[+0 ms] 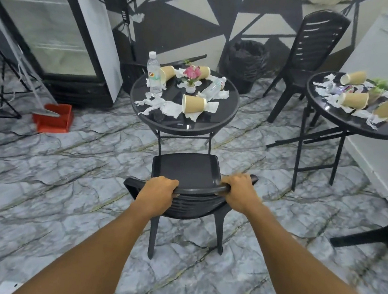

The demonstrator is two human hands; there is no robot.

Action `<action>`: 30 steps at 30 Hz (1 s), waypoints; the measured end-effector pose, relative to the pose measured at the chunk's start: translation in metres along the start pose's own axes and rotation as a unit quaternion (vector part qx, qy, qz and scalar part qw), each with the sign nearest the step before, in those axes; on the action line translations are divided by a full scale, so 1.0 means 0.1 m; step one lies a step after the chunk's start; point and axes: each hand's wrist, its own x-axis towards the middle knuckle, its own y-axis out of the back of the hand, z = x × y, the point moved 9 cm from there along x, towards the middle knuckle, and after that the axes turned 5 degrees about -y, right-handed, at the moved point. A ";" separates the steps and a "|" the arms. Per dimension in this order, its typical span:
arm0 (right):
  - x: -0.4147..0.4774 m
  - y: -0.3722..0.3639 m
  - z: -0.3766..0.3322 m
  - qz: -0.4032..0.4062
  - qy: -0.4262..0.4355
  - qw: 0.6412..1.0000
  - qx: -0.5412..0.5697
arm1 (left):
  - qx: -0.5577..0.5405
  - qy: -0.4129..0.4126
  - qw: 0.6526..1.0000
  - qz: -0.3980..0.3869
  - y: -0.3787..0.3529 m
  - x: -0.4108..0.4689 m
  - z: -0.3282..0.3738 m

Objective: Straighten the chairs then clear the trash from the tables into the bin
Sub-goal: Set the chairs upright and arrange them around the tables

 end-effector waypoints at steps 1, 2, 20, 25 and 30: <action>-0.03 0.04 -0.01 -0.009 0.000 1.000 -0.001 | -0.016 0.007 1.000 -0.012 0.02 -0.01 0.03; -0.08 0.08 0.02 -0.025 -0.005 1.000 0.007 | -0.032 0.011 0.999 -0.031 0.04 0.00 0.10; -0.33 1.48 2.30 0.000 -0.159 0.983 0.093 | -0.108 -0.062 0.992 -0.025 0.66 1.90 2.41; 0.08 1.74 3.12 -0.021 -0.157 0.981 0.110 | -0.105 -0.035 0.993 -0.045 0.64 2.72 2.95; 0.59 2.06 3.61 -0.037 -0.149 0.983 0.097 | -0.088 -0.026 0.995 -0.033 0.76 3.38 3.21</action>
